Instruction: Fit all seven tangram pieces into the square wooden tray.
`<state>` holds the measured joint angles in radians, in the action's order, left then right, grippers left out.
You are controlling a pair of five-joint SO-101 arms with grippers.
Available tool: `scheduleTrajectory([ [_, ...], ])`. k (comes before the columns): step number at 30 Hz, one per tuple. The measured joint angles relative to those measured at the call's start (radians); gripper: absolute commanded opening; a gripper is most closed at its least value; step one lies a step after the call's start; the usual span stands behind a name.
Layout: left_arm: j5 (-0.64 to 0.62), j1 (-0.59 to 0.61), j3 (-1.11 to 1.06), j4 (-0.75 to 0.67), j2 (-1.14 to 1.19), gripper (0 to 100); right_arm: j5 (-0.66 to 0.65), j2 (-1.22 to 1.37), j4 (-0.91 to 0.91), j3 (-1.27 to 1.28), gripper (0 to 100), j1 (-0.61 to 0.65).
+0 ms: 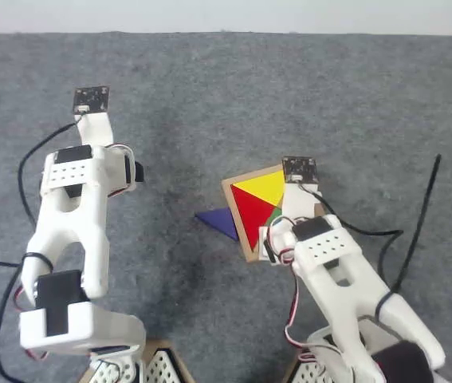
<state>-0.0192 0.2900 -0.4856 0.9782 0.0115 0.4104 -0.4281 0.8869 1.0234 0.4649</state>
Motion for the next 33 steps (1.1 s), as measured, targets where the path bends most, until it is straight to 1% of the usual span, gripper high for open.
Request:
scheduleTrajectory([
  [6,0.005,0.000,0.000,0.000,0.000,21,0.017,0.023,-0.015,-0.018,10.4,-0.008],
  [14,0.005,0.000,0.000,0.000,0.000,21,0.074,0.023,-0.018,-0.021,10.4,0.058],
  [21,0.005,0.000,0.000,0.000,0.000,21,0.086,-0.063,-0.054,-0.021,10.9,0.044],
  [27,0.005,0.000,0.000,0.000,0.000,21,0.086,-0.029,-0.098,-0.021,10.5,0.124],
  [29,0.005,0.000,0.000,0.000,0.000,21,0.086,-0.014,-0.098,-0.021,10.5,0.118],
  [33,0.005,0.000,0.000,0.000,0.000,21,0.086,-0.012,-0.083,-0.040,10.6,0.061],
])
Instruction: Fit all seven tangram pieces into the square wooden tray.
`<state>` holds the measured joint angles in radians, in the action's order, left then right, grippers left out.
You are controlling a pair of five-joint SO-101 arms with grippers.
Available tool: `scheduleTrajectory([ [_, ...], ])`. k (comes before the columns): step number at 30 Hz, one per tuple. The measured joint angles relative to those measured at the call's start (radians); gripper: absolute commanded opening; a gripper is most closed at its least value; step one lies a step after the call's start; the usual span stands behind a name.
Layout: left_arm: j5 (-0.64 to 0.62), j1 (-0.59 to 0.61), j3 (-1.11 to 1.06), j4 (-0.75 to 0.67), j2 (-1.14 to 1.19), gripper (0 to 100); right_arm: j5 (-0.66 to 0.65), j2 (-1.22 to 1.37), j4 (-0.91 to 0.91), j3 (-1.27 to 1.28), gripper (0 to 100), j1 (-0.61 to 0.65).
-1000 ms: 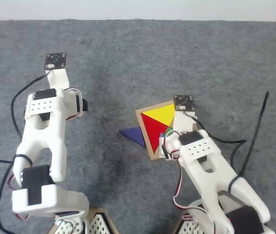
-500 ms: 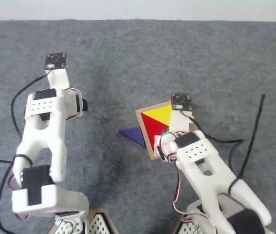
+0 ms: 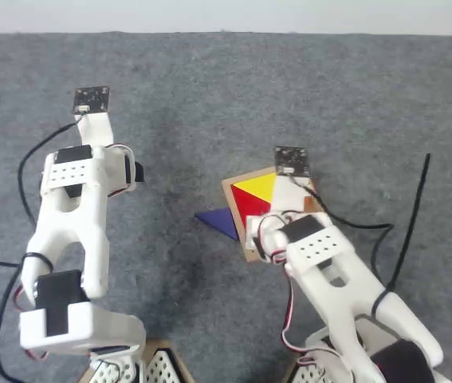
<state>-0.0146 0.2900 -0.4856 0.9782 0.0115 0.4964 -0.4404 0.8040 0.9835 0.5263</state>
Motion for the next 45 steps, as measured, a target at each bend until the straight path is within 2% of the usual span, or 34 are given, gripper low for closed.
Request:
scheduleTrajectory([
  [3,0.000,0.000,0.000,0.000,0.000,21,0.000,0.009,0.003,0.000,10.8,-0.021],
  [13,0.000,0.000,0.000,0.000,0.000,21,0.000,0.009,-0.057,0.000,10.6,0.078],
  [21,0.000,0.000,0.000,0.000,0.000,21,-0.011,0.012,-0.060,0.000,11.0,0.078],
  [27,0.000,0.000,0.000,0.000,0.000,21,-0.035,0.153,-0.063,-0.098,10.6,0.072],
  [33,0.000,0.000,0.000,0.000,0.000,21,-0.012,0.319,-0.026,-0.238,10.4,-0.029],
  [40,0.000,0.000,0.000,0.000,0.000,21,0.003,0.295,-0.011,-0.250,10.4,-0.120],
  [45,0.000,0.000,0.000,0.000,0.000,21,0.003,0.175,0.072,-0.250,10.4,-0.204],
])
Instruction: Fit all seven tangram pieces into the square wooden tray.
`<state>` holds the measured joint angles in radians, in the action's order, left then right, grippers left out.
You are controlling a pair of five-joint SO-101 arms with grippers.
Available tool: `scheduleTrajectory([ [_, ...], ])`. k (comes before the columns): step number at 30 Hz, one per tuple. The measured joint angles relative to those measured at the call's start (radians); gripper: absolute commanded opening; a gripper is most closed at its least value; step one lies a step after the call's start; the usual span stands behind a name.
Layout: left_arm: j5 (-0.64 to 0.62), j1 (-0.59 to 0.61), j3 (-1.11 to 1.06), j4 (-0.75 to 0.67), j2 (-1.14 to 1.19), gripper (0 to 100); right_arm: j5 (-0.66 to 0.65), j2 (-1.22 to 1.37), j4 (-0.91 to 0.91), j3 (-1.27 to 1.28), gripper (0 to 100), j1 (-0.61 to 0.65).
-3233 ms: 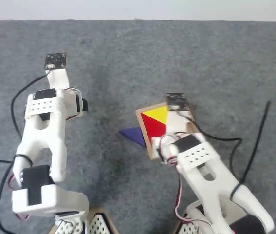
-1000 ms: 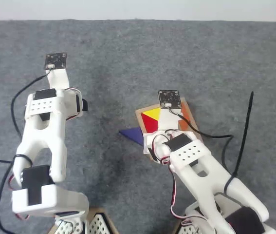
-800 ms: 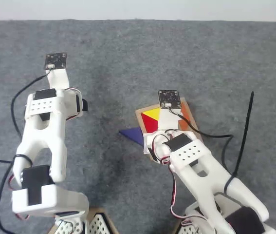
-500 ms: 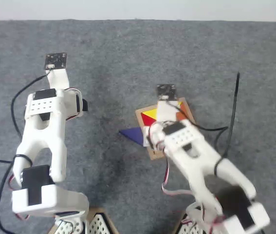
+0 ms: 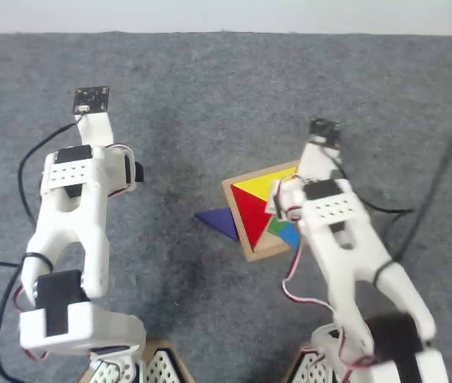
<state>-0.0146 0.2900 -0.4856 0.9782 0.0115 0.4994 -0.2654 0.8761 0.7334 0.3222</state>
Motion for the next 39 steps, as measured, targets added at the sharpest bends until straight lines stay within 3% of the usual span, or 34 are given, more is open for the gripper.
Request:
scheduleTrajectory([
  [6,0.000,0.000,0.000,0.000,0.000,21,0.000,-0.144,0.101,0.025,10.5,-0.023],
  [12,0.000,0.000,0.000,0.000,0.000,21,-0.046,-0.137,0.046,0.183,10.5,-0.074],
  [23,0.000,0.000,0.000,0.000,0.000,21,-0.055,-0.032,-0.035,0.196,10.5,-0.072],
  [34,0.000,0.000,0.000,0.000,0.000,21,-0.021,-0.026,-0.044,0.187,10.4,0.052],
  [39,0.000,0.000,0.000,0.000,0.000,21,-0.018,-0.061,0.029,0.190,10.4,-0.055],
])
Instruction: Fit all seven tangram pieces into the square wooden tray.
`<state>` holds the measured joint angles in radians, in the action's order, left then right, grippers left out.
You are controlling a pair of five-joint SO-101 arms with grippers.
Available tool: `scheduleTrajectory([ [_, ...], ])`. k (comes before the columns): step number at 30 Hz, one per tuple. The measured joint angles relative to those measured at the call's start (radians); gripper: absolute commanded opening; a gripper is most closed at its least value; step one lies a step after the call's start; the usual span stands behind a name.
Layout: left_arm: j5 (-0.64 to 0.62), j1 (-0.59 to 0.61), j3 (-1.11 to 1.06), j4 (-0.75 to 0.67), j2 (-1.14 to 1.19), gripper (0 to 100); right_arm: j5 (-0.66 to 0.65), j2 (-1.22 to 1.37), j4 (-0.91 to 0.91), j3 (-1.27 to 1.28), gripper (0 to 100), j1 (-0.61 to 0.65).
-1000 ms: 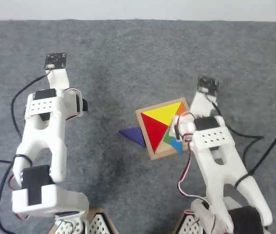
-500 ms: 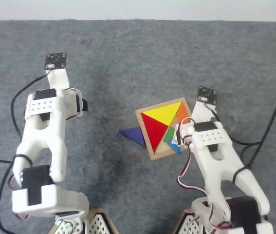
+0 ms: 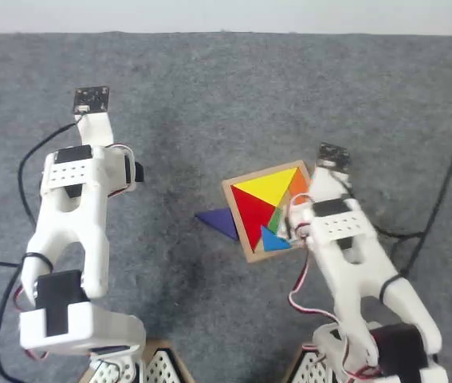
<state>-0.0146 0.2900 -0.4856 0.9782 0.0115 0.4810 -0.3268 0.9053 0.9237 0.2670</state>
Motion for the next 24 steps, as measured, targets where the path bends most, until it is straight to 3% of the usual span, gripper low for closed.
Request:
scheduleTrajectory([
  [7,0.000,0.000,0.000,0.000,0.000,21,-0.083,-0.063,0.057,0.057,10.5,0.038],
  [24,0.000,0.000,0.000,0.000,0.000,21,-0.060,-0.120,0.046,0.060,10.9,0.275],
])
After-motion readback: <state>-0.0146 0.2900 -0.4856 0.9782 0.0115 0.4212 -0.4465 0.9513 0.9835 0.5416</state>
